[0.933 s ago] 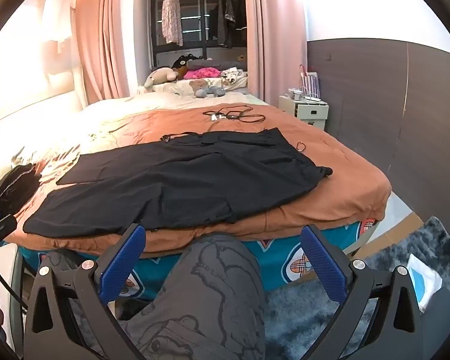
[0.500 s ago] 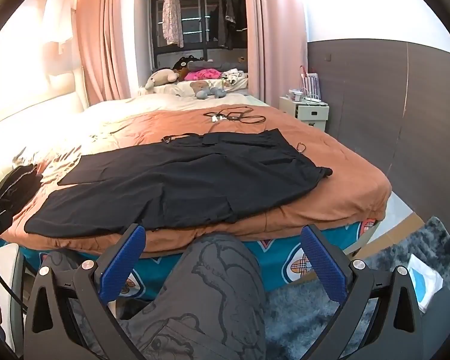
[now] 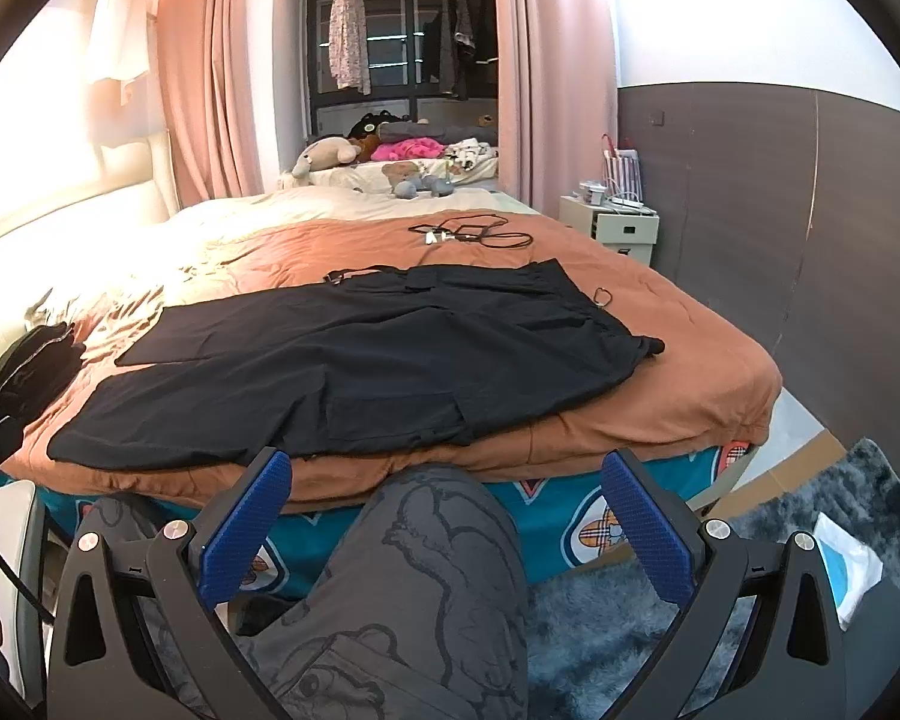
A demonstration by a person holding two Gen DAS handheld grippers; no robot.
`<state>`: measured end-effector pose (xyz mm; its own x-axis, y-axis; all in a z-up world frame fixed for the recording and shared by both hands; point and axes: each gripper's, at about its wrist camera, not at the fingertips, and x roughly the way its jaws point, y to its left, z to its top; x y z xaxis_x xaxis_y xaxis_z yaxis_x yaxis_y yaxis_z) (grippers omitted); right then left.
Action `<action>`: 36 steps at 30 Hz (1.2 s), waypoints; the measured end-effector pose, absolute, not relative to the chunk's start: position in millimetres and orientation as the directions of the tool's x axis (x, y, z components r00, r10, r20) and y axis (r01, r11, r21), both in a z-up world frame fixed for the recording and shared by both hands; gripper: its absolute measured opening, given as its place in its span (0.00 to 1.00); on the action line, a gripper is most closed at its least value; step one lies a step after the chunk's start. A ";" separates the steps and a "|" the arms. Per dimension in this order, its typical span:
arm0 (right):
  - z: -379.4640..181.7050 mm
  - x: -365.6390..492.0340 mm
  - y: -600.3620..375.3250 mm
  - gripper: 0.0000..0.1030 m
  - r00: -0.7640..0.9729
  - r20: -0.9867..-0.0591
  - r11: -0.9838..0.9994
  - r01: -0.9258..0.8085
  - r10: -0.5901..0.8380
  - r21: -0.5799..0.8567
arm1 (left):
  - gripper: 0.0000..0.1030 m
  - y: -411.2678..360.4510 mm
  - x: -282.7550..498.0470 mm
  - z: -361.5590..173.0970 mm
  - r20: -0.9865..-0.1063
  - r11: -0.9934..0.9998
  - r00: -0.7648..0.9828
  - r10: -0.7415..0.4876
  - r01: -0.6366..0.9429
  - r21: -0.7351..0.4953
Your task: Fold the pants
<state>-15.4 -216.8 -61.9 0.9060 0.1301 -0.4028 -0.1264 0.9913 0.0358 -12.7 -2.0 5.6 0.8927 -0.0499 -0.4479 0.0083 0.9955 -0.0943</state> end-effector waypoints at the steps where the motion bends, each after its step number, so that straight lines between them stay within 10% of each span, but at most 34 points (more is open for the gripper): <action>1: -61.6 -15.3 -217.3 1.00 0.906 -0.404 0.991 -0.126 0.131 0.038 | 1.00 -2.1 -12.7 5.2 -0.449 0.996 0.892 -0.048 0.007 -0.092; 36: -64.8 -21.0 -214.0 1.00 0.905 -0.404 0.991 -0.126 0.134 0.045 | 1.00 -5.6 -19.7 3.2 -0.454 0.995 0.889 -0.066 0.024 -0.099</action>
<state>-21.0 -214.0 -64.8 0.9049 0.1336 -0.4042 -0.1263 0.9910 0.0448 -19.7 -5.6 3.2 0.8888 -0.0664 -0.4535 0.0237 0.9948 -0.0993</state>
